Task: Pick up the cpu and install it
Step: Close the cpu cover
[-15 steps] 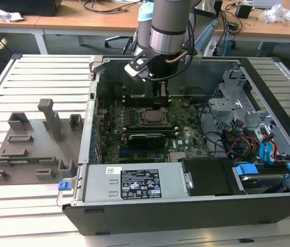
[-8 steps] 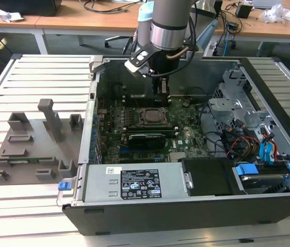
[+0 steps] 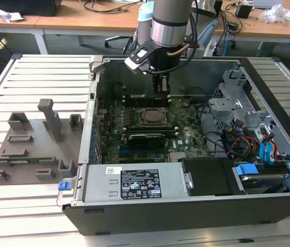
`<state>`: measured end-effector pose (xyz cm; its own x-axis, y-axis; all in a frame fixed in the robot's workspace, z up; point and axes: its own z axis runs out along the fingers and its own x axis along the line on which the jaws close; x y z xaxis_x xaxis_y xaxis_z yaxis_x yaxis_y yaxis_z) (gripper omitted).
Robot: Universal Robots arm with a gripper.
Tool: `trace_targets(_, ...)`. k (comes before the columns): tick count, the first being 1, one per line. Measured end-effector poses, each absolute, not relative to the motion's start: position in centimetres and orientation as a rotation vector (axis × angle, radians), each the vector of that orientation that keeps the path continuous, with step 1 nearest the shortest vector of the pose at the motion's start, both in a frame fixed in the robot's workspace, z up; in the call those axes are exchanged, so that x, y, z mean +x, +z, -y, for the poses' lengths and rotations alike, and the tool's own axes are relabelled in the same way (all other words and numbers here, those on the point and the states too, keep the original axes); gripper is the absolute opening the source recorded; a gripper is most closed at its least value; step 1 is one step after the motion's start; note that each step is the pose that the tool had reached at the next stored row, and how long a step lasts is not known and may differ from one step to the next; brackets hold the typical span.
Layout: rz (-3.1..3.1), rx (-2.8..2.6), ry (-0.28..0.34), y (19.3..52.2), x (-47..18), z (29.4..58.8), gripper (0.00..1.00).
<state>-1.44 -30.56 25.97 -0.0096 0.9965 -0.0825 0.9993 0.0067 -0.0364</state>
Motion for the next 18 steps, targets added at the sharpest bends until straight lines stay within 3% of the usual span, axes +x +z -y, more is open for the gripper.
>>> trace_targets(18,-2.205,2.187,-0.132,28.4,-1.4,30.6,0.11)
